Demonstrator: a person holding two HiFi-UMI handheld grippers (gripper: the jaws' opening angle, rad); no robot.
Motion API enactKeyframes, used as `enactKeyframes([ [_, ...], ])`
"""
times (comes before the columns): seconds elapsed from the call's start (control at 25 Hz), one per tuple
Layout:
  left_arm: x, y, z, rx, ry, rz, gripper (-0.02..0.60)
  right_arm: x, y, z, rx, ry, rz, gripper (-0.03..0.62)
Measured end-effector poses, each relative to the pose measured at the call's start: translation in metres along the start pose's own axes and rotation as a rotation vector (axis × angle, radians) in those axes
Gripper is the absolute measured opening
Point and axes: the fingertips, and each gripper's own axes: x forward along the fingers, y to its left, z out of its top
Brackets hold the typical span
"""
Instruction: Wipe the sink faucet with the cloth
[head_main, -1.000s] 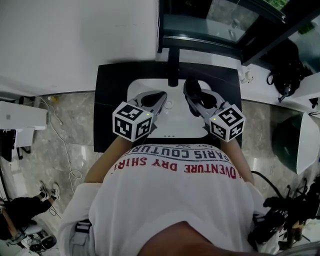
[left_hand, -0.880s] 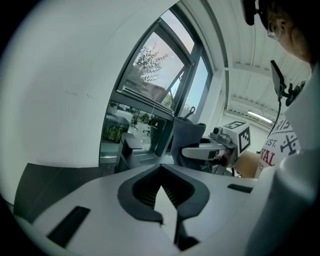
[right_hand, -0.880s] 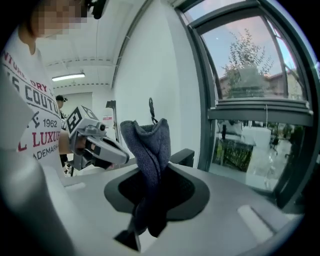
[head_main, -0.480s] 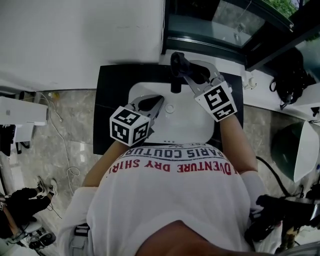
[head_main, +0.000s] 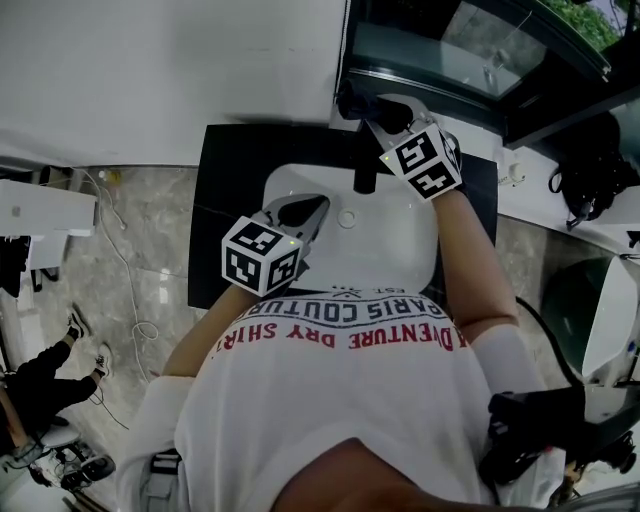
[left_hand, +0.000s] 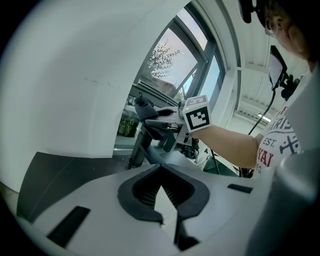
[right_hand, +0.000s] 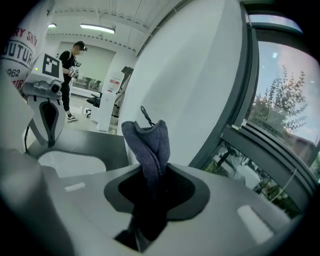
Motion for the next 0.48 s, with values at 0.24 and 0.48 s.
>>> enactKeyframes([
  [0.24, 0.000, 0.005, -0.007, -0.015, 0.007, 0.006, 0.002, 0.007, 0.003, -0.001, 0.076, 0.001, 0.038, 0.078],
  [0.48, 0.001, 0.000, -0.009, -0.014, 0.005, 0.001, 0.001, 0.002, 0.011, -0.001, 0.094, 0.000, 0.052, 0.078],
])
